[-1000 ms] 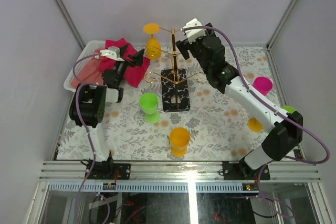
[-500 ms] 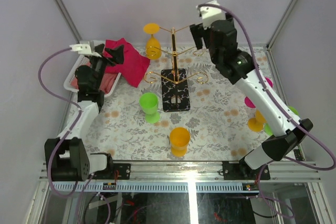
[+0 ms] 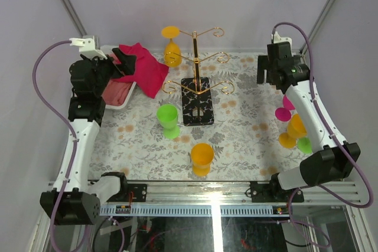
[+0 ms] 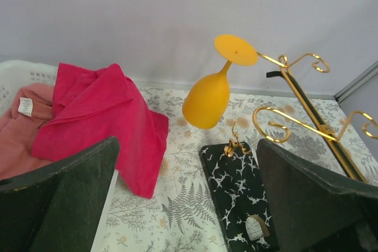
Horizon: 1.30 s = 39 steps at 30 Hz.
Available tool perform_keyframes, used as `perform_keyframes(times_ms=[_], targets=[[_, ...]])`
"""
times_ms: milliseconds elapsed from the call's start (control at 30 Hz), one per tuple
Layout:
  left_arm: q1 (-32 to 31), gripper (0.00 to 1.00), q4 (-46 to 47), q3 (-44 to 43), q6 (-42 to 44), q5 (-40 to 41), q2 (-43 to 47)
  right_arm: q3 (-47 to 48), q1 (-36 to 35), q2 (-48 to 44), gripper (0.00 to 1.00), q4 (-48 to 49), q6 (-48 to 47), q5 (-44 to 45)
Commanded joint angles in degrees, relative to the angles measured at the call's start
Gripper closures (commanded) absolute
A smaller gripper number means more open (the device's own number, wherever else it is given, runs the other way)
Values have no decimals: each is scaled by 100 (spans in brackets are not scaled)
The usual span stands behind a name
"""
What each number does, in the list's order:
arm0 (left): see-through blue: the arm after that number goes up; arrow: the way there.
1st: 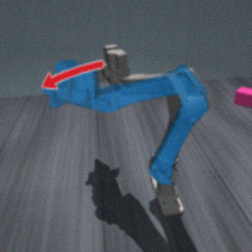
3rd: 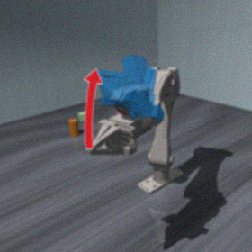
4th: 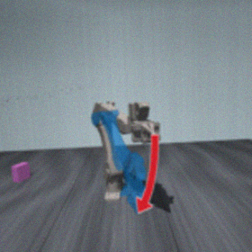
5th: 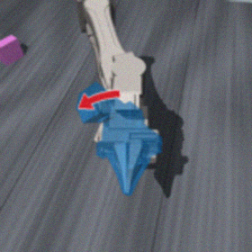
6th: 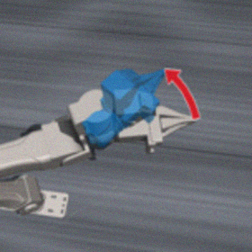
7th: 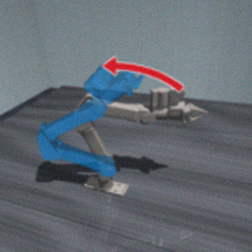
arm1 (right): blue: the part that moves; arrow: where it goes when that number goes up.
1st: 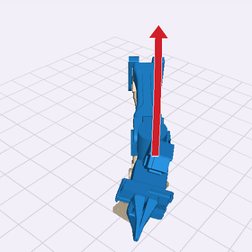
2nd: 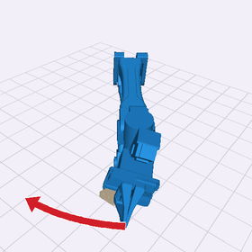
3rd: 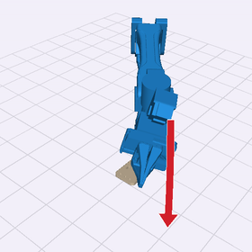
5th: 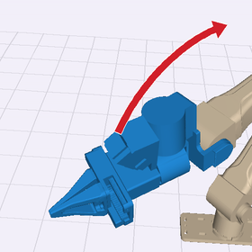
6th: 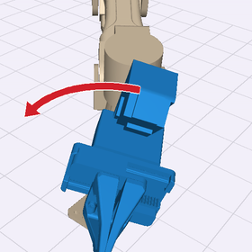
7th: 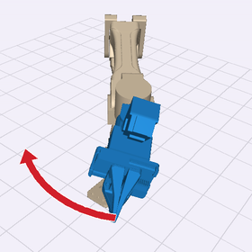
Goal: Place the wine glass upside down on the wine glass rack
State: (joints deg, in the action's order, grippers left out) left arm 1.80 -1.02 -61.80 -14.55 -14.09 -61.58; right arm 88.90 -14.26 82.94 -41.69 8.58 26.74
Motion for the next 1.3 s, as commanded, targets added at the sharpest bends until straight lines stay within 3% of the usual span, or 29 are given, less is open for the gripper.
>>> perform_keyframes(times_ms=[0,200,400,933,967,1167,1267], targets=[[-20,0,-912,-462,121,-10,203,-385,186,-478,5,-421,356,-513],[-16,0,-880,-413,-28,-53,333,-764,451,-560,6,-458,182,-237],[-21,0,-707,-306,-244,6,467,-1163,854,-485,12,-68,-123,-507],[-20,0,-847,-186,-211,119,551,-1911,1115,-56,28,823,-534,-521],[-16,0,-867,-199,-196,137,552,-1898,1118,-28,31,828,-542,-517],[-16,0,-850,-193,-171,188,581,-1788,1123,-4,75,791,-600,-376],[-19,1,-848,-198,-158,140,554,-1662,1119,-69,91,702,-615,-316]])
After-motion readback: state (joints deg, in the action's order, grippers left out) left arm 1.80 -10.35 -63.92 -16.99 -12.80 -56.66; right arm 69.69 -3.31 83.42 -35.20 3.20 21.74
